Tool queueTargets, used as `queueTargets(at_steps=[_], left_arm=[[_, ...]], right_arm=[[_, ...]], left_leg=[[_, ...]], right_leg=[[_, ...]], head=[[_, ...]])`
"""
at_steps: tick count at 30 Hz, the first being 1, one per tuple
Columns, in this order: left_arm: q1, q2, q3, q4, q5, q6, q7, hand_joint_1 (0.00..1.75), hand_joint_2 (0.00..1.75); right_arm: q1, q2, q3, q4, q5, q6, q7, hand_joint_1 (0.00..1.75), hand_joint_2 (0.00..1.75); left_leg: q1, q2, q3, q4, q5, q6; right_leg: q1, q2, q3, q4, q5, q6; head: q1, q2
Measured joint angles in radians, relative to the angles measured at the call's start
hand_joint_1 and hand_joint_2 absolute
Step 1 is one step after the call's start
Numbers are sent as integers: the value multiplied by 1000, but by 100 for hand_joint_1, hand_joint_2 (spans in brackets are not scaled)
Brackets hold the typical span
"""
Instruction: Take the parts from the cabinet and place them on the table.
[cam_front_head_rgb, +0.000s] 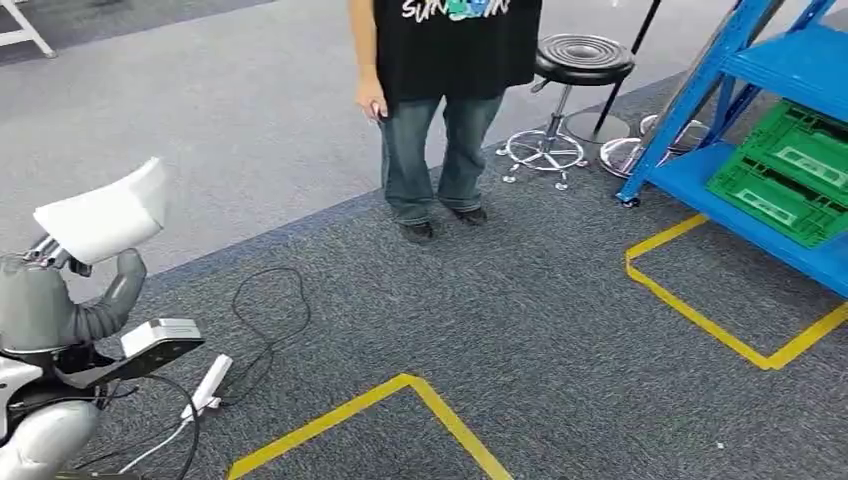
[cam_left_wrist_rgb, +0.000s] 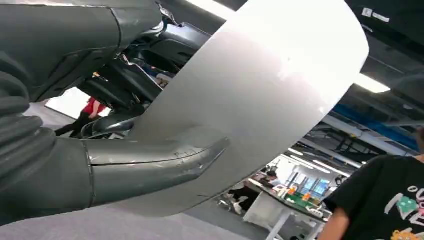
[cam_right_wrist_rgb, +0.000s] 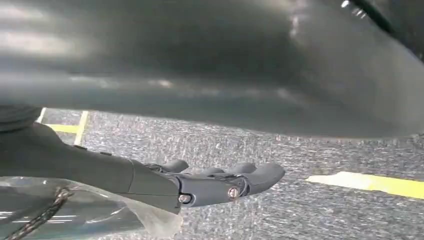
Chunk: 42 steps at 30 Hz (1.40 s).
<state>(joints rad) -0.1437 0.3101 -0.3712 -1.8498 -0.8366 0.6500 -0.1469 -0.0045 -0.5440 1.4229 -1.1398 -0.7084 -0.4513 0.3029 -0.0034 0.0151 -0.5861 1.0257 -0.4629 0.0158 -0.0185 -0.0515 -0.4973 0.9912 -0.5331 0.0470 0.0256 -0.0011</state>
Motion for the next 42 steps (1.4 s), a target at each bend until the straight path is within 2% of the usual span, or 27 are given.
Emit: queueTargets(at_steps=[5,9,11,12,13,14,16,17,18,19,20,21,22,23,26,27,28,29,31,32,33,34,35,36,37,38,42], left_arm=[[-1,0,0,-1,-1,-2,0,175,175],[4,4,2,-3,-1,1,0,175,175],[6,8,3,-10,0,2,0,175,175],[5,8,5,-14,-1,0,0,175,175],[0,5,4,-14,-1,-1,0,175,175],[-11,2,3,-12,-2,-4,0,175,175],[-19,-8,2,-8,-3,-5,1,175,175],[-19,-10,0,-8,-3,-5,1,175,175],[-19,-12,-2,-6,-3,-6,1,175,175],[-19,-14,-2,-5,-3,-5,1,175,175],[-19,-14,-2,-5,-3,-5,2,175,175],[-18,-14,-2,-5,-3,-3,2,175,175],[-17,-13,-2,-5,-3,-2,2,175,175],[-18,-11,-1,-6,-2,-2,3,175,175],[-10,-11,-1,-7,-2,-5,6,175,175],[-10,-10,-1,-7,-2,-5,6,175,175],[-12,-10,0,-7,-3,-5,6,175,175],[-16,-9,0,-7,-3,-4,6,175,175],[-9,-6,0,-7,-3,1,6,175,175],[1,-3,0,-7,-2,2,7,175,175],[7,-1,0,-7,-1,2,7,175,175],[9,1,0,-7,-1,-1,9,175,175],[9,0,0,-7,-1,-2,9,175,175],[9,1,0,-7,-1,-3,9,175,175],[8,1,1,-7,-2,-4,9,175,175],[2,0,0,-7,-2,-6,10,175,175],[-3,0,0,-7,-4,-6,12,175,175]], right_arm=[[-9,-3,10,1,16,18,-8,0,0],[-10,-8,17,-10,25,-1,10,0,0],[-13,-16,19,-25,27,-5,13,0,0],[-13,-16,20,-28,27,-6,13,0,0],[-14,-13,21,-22,26,-2,4,0,0],[-17,-5,21,-1,24,11,-12,0,0],[-20,17,21,48,19,34,-29,0,0],[-19,23,21,59,19,37,-34,0,0],[-19,28,22,69,18,41,-35,0,0],[-19,32,22,79,18,42,-36,0,0],[-19,32,22,82,18,41,-35,0,0],[-18,32,22,82,21,38,-31,0,0],[-18,31,22,79,25,33,-23,0,0],[-14,31,24,75,25,25,-16,0,0],[-13,26,24,64,26,14,-9,0,0],[-13,26,23,63,26,15,-12,0,0],[-13,26,23,65,27,20,-14,0,0],[-13,26,23,64,30,23,-14,0,0],[-10,11,24,41,37,11,9,0,0],[-7,-1,25,22,40,3,16,0,0],[-5,-10,26,9,41,-2,21,0,0],[-6,-12,26,2,41,-7,22,0,0],[-7,-12,26,1,41,-9,22,0,0],[-9,-12,26,1,42,-2,20,0,0],[-12,-11,26,1,42,4,14,0,0],[-12,-11,26,3,41,9,8,0,0],[-19,-7,26,9,43,24,1,0,0]], left_leg=[[-4,0,0,4,-2,3],[-8,0,-3,7,-6,10],[-11,-4,-6,2,-5,16],[-3,-9,7,-15,4,26],[-1,-13,13,-26,8,30],[0,-17,12,-28,11,33],[-2,-32,11,-27,11,35],[-3,-41,11,-27,11,35],[-4,-52,11,-27,11,35],[-3,-64,13,-26,10,34],[-2,-76,14,-23,8,30],[1,-88,15,-16,4,24],[3,-96,11,-10,-1,16],[-2,-109,-3,5,-4,10],[13,-143,-19,0,10,-13],[13,-146,-20,2,5,-18],[9,-84,-27,20,-7,-21],[8,-49,-47,68,-34,-25],[12,-28,-125,230,-105,-31],[13,-28,-160,296,-122,-32],[14,-27,-169,308,-116,-32],[14,-27,-156,278,-86,-31],[14,-23,-125,214,-45,-29],[13,-13,-78,122,1,-26],[10,16,-35,38,28,-21],[-7,47,-23,14,9,-17],[-8,10,-29,0,14,9]], right_leg=[[-3,0,0,-2,1,2],[-7,-3,1,-2,1,7],[-7,-9,5,-8,4,14],[-7,-8,6,-10,-2,18],[-8,18,-6,11,-19,17],[-7,35,-38,75,-55,14],[-7,47,-130,249,-119,13],[-7,49,-166,305,-128,14],[-7,49,-180,315,-111,14],[-8,49,-172,272,-68,13],[-11,53,-145,199,-16,13],[-14,70,-105,98,42,14],[-20,118,-82,48,46,16],[-24,150,-68,27,37,14],[-11,116,-74,36,35,-3],[-17,103,-69,27,39,-11],[-15,91,-63,23,39,-16],[-11,78,-60,23,37,-25],[-6,52,-55,23,32,-33],[-5,38,-54,23,30,-35],[-3,27,-53,23,28,-36],[-2,16,-51,23,26,-36],[-1,5,-48,23,24,-35],[-1,-5,-43,23,21,-33],[0,-13,-38,23,17,-30],[7,-22,-39,25,13,-24],[6,-60,-29,16,8,-4]], head=[[-1,0],[-1,0],[-1,0],[0,0],[5,0],[4,0],[7,0],[7,0],[7,0],[8,0],[7,0],[7,0],[8,0],[8,0],[8,0],[7,0],[5,0],[-2,0],[-2,0],[-2,0],[-2,0],[-2,0],[-2,0],[-1,0],[-2,0],[-2,0],[0,0]])
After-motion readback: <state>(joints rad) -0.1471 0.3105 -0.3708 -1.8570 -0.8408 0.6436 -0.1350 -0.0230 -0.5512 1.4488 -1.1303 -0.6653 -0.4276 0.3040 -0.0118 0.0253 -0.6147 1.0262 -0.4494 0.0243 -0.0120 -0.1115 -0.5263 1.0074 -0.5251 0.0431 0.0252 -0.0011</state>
